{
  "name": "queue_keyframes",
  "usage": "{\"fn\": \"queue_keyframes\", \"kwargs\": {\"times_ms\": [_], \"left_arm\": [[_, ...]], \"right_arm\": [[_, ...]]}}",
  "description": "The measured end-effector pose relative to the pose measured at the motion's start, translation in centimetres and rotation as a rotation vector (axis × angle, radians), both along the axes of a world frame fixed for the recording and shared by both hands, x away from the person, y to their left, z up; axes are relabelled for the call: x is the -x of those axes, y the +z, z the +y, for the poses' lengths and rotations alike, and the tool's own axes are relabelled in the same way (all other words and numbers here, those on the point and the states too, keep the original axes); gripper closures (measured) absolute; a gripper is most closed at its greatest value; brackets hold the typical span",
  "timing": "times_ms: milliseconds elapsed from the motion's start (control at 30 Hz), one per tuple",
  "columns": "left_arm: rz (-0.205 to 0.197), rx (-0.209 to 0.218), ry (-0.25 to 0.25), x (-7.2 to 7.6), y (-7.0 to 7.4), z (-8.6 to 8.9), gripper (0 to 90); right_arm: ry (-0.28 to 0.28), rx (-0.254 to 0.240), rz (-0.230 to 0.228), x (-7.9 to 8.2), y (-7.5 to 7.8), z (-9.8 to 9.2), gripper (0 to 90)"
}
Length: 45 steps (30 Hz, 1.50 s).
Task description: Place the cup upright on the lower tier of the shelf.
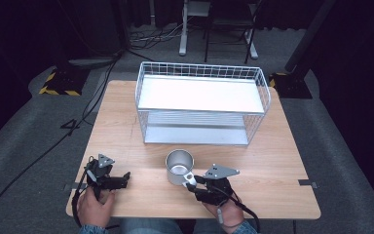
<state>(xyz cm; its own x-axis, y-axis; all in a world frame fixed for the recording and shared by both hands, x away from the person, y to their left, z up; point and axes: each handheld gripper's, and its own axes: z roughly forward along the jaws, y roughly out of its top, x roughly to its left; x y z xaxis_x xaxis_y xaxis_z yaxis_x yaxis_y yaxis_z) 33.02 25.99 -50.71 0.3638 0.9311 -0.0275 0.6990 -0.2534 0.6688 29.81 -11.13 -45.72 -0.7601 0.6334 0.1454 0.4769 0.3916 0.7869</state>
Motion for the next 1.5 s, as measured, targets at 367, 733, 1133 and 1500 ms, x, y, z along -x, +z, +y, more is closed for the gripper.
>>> {"fn": "queue_keyframes", "kwargs": {"times_ms": [367, 733, 1133, 1500], "left_arm": [[0.000, 0.000, 0.000, 0.0, 0.0, 0.0, 0.5], [0.000, 0.000, 0.000, 0.0, 0.0, 0.0, 0.5], [0.000, 0.000, 0.000, 0.0, 0.0, 0.0, 0.5], [0.001, 0.001, 0.000, 0.0, 0.0, 0.0, 0.5]], "right_arm": [[0.019, 0.040, -0.032, 0.3, 0.2, 0.4, 71.6], [0.007, 0.035, -0.067, 0.4, 0.4, 0.6, 72.0], [-0.022, -0.012, -0.142, 0.0, 1.8, 0.0, 72.4], [-0.068, -0.044, -0.198, -2.1, 3.8, -0.8, 72.4]]}}
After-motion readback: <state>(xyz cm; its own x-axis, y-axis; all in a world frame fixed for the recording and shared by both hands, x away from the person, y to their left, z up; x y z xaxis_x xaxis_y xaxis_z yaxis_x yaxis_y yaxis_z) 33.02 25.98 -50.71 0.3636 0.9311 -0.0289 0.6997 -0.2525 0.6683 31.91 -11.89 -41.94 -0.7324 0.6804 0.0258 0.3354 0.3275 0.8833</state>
